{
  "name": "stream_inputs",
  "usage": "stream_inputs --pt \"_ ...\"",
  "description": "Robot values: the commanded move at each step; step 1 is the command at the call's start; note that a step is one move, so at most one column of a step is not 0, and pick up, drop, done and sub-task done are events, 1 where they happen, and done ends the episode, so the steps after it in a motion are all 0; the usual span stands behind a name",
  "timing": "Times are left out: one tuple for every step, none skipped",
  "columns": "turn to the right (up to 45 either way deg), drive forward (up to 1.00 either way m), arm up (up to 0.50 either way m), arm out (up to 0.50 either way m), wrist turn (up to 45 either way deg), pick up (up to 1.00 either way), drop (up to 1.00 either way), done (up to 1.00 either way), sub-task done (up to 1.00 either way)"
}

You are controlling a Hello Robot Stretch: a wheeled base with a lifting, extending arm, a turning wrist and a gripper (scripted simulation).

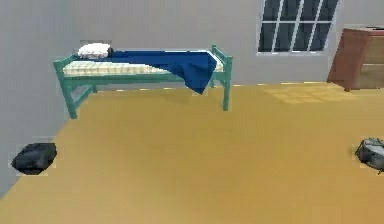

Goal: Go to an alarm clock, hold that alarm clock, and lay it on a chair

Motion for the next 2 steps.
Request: stream_inputs --pt "-18.0 0.00 0.00 0.00 0.0 0.00 0.00 0.00 0.00" --pt "-3.0 0.00 0.00 0.00 0.0 0.00 0.00 0.00 0.00"
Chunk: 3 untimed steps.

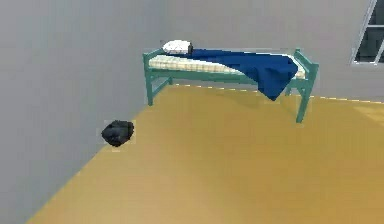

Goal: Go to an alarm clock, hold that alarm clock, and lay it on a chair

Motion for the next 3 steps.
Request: stream_inputs --pt "0.0 1.00 0.00 0.00 0.0 0.00 0.00 0.00 0.00" --pt "0.0 1.00 0.00 0.00 0.0 0.00 0.00 0.00 0.00" --pt "0.0 0.20 0.00 0.00 0.0 0.00 0.00 0.00 0.00"
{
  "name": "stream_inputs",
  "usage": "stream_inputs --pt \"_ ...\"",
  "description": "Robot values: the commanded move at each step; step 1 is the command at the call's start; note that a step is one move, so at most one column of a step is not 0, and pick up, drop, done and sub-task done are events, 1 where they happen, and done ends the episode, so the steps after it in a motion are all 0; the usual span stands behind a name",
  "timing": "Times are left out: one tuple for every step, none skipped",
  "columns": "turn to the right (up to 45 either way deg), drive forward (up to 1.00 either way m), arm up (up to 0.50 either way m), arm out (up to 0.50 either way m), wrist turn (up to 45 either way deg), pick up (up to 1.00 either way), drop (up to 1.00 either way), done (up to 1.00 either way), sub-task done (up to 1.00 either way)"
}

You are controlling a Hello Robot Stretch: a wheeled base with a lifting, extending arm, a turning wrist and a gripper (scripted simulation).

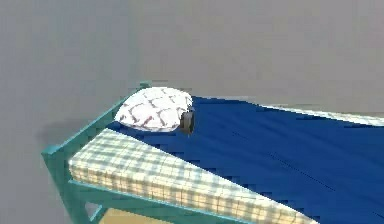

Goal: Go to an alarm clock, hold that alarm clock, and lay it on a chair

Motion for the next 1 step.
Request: stream_inputs --pt "-45.0 0.00 0.00 0.00 0.0 0.00 0.00 0.00 0.00"
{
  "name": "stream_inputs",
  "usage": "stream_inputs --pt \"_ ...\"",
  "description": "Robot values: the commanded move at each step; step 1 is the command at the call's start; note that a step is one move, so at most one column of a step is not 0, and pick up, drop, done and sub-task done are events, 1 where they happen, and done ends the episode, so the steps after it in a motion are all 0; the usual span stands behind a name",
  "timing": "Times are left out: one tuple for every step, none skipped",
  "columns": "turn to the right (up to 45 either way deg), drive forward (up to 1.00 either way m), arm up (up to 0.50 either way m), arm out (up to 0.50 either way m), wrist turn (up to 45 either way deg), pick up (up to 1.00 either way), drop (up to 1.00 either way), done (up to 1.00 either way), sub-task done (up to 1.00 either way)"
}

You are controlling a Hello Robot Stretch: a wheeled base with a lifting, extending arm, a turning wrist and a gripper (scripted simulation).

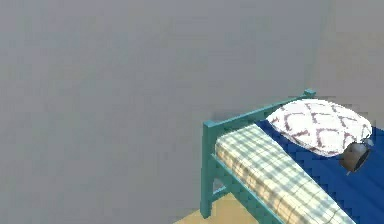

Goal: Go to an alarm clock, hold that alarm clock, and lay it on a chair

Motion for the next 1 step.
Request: stream_inputs --pt "-42.0 0.00 0.00 0.00 0.0 0.00 0.00 0.00 0.00"
